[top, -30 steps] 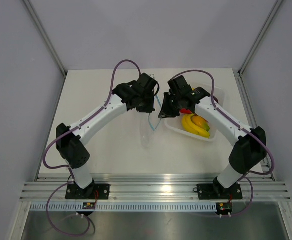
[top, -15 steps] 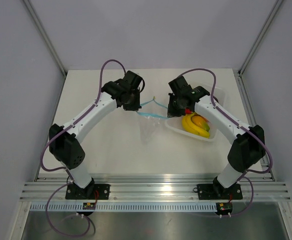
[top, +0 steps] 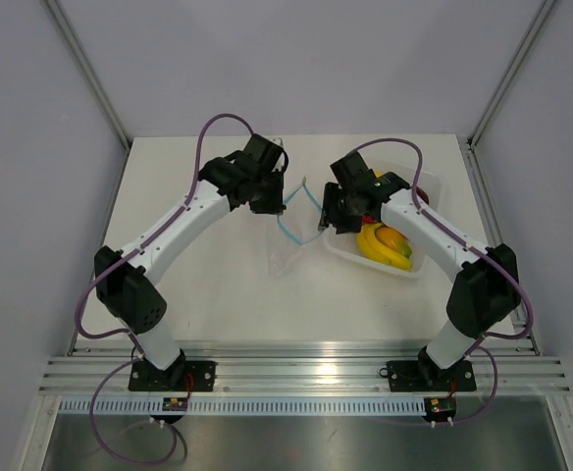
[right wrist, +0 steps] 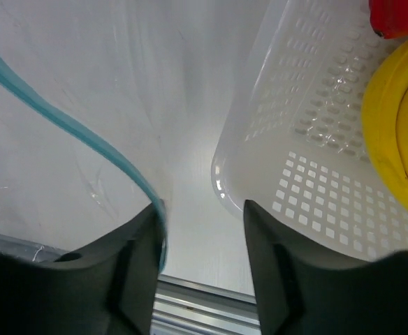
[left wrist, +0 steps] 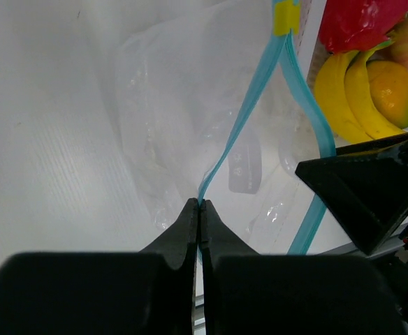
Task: Place the food in the zip-top bag and seal the zipper
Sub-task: Open the zipper of the food storage bag.
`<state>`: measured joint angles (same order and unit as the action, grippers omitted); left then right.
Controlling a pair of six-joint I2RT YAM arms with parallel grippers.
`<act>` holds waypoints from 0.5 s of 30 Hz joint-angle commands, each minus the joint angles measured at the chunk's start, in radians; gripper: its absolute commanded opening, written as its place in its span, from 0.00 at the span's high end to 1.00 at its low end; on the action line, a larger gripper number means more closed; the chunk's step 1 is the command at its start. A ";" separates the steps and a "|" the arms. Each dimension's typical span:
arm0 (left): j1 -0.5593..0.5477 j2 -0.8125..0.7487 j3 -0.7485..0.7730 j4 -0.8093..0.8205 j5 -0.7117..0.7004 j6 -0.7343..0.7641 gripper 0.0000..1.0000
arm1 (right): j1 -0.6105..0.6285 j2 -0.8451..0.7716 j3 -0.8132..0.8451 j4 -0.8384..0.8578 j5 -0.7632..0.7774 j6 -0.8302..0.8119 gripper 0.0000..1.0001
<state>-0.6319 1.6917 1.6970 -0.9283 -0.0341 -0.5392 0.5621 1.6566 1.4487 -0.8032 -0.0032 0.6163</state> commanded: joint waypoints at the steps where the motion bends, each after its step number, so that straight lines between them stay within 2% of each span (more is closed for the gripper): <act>1: -0.005 0.034 0.081 -0.003 -0.009 0.015 1.00 | -0.011 -0.029 0.065 -0.027 -0.003 -0.075 0.40; 3: -0.005 0.049 0.101 -0.027 -0.038 0.022 1.00 | -0.022 -0.073 0.065 -0.039 -0.003 -0.107 0.31; 7: -0.006 0.057 0.115 -0.043 -0.070 0.039 1.00 | -0.054 -0.155 0.055 -0.079 0.055 -0.156 0.30; 10: -0.005 0.065 0.130 -0.053 -0.078 0.048 1.00 | -0.129 -0.228 0.009 -0.097 0.072 -0.167 0.31; 12: -0.006 0.066 0.138 -0.058 -0.075 0.051 1.00 | -0.207 -0.235 -0.029 -0.114 0.075 -0.176 0.31; 15: -0.006 0.075 0.157 -0.075 -0.081 0.064 1.00 | -0.252 -0.202 -0.045 -0.145 0.095 -0.208 0.30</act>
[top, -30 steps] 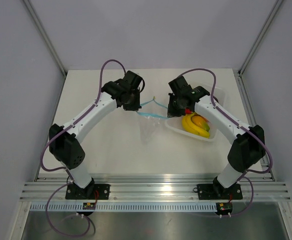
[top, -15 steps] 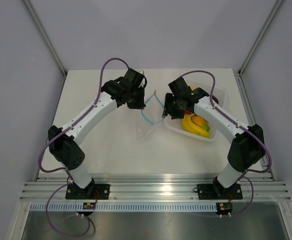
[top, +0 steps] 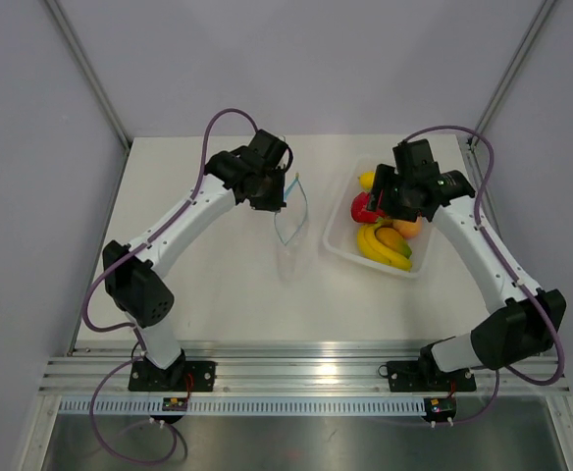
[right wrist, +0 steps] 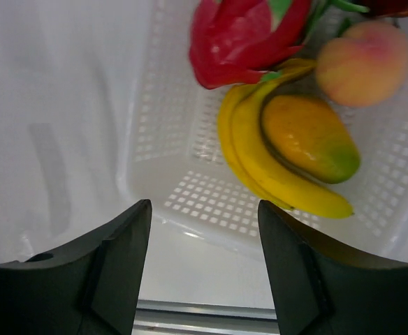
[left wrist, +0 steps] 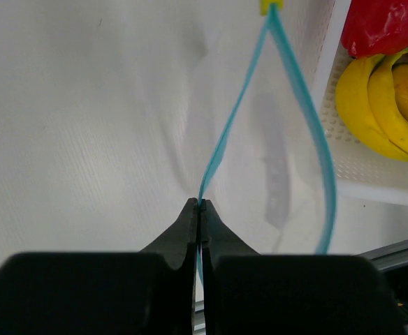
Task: Place the food in the zip-top bag and seal the zipper
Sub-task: Open the zipper of the food storage bag, then pick up the fake fruit from the bin.
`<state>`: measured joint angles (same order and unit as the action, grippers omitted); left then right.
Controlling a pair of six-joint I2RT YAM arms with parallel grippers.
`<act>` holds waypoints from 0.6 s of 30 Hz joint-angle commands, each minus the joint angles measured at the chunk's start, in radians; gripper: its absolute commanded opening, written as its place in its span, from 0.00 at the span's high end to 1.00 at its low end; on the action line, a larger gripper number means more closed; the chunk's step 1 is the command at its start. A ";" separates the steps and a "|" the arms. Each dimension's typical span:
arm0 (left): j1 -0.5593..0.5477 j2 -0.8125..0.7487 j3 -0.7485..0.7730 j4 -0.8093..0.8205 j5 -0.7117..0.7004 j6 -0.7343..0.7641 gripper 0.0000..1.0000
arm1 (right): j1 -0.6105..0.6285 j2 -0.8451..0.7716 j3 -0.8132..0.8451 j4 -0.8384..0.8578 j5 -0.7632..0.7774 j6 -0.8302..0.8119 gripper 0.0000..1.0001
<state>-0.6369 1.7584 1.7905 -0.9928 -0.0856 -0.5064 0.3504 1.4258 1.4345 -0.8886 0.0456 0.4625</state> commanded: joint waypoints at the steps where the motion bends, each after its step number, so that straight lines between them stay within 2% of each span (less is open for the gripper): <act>1: -0.001 0.012 0.073 -0.020 -0.037 0.035 1.00 | -0.044 0.044 -0.026 -0.070 0.065 -0.071 0.30; 5: 0.000 0.021 0.099 -0.040 -0.065 0.069 1.00 | -0.045 0.120 -0.013 -0.076 0.040 -0.100 0.26; 13: -0.001 0.026 0.113 -0.049 -0.069 0.081 1.00 | -0.045 0.232 -0.013 -0.044 -0.067 -0.147 0.27; 18: -0.001 0.026 0.093 -0.041 -0.060 0.077 1.00 | -0.045 0.291 -0.034 0.011 -0.067 -0.182 0.27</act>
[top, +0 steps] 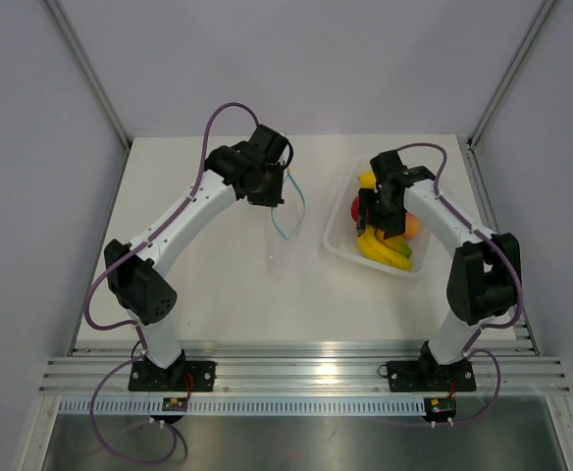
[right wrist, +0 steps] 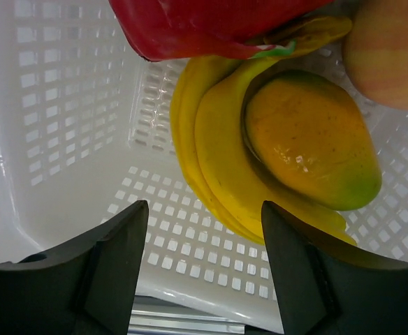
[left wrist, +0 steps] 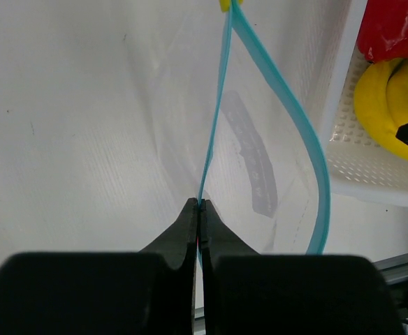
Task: Place the food in the zip-top bag and seal the zipper
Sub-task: Pick up the fake fruit from the bin.
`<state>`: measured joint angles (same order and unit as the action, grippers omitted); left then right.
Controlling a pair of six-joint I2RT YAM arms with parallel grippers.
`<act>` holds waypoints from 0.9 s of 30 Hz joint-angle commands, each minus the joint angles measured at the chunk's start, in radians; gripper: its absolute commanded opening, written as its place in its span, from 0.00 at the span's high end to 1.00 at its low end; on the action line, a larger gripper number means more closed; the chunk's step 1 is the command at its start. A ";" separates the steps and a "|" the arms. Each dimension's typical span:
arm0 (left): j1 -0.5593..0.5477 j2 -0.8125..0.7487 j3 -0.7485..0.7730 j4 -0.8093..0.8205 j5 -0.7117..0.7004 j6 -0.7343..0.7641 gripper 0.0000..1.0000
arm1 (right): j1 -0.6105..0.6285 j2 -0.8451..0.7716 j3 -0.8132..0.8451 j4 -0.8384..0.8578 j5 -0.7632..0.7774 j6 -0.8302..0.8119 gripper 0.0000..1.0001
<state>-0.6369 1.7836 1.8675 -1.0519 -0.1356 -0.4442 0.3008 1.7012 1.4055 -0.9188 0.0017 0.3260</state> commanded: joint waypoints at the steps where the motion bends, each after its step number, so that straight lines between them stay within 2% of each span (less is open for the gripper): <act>1: -0.001 -0.003 0.013 0.021 -0.010 0.015 1.00 | 0.006 0.029 -0.007 0.046 -0.023 -0.051 0.27; 7: -0.001 0.000 -0.004 0.026 -0.009 0.009 1.00 | 0.006 0.081 -0.004 0.078 -0.048 -0.129 0.30; 15: -0.001 0.005 -0.005 0.036 -0.006 -0.001 1.00 | 0.004 0.144 0.004 0.087 -0.049 -0.180 0.41; 21: -0.001 0.005 -0.002 0.036 -0.012 -0.005 1.00 | 0.006 0.120 0.023 0.067 -0.057 -0.188 0.64; 22: -0.001 0.005 -0.002 0.035 -0.012 -0.005 1.00 | 0.006 0.114 0.033 0.055 -0.063 -0.192 0.72; 26: -0.001 0.002 0.004 0.033 -0.013 -0.007 1.00 | 0.006 0.084 0.067 0.015 -0.081 -0.193 0.91; 27: -0.003 0.002 0.007 0.030 -0.015 -0.005 1.00 | 0.006 0.071 0.076 0.000 -0.083 -0.191 0.92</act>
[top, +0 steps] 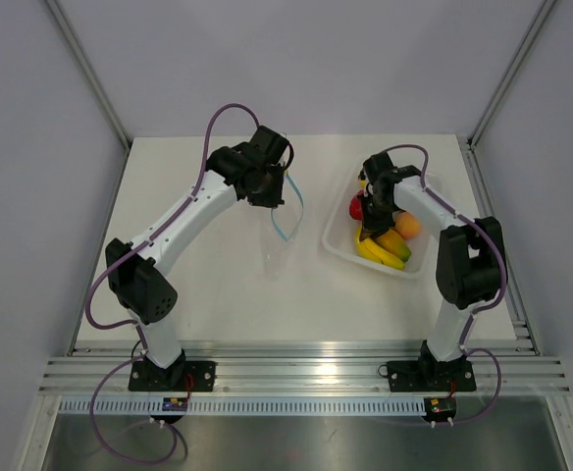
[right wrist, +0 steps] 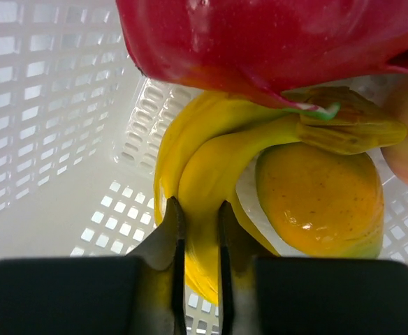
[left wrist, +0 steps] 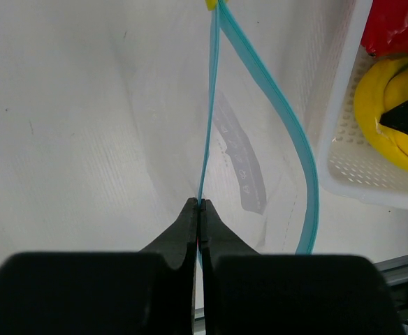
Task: Place the food in the zip-top bag and seal the zipper
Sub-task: Pick up the fake fruit from the bin.
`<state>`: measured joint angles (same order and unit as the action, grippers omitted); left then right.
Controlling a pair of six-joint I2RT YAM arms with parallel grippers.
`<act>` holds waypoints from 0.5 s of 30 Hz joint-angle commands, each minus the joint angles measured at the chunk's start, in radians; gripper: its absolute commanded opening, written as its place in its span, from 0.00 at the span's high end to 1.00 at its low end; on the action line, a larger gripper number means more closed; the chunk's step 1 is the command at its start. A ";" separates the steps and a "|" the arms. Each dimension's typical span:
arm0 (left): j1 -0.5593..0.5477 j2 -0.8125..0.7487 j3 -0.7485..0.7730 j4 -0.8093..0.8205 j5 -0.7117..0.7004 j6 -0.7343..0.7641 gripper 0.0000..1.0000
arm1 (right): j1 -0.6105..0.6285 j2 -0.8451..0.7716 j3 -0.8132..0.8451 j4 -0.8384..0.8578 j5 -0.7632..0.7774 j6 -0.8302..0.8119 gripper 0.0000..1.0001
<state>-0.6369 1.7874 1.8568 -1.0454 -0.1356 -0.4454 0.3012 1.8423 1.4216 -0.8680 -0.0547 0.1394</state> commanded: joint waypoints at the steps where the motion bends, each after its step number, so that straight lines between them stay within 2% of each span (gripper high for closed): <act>1: -0.001 -0.002 0.019 0.021 -0.019 -0.006 1.00 | 0.006 -0.078 0.077 -0.063 -0.027 -0.001 0.95; 3: -0.003 0.000 0.024 0.018 -0.025 -0.006 1.00 | 0.006 -0.089 0.094 -0.095 -0.033 0.005 1.00; 15: -0.021 0.027 0.056 0.021 -0.003 -0.024 1.00 | 0.004 -0.224 0.171 -0.132 -0.077 0.097 1.00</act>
<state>-0.6426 1.7958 1.8629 -1.0473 -0.1387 -0.4538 0.3008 1.6951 1.5337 -0.9924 -0.0975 0.1844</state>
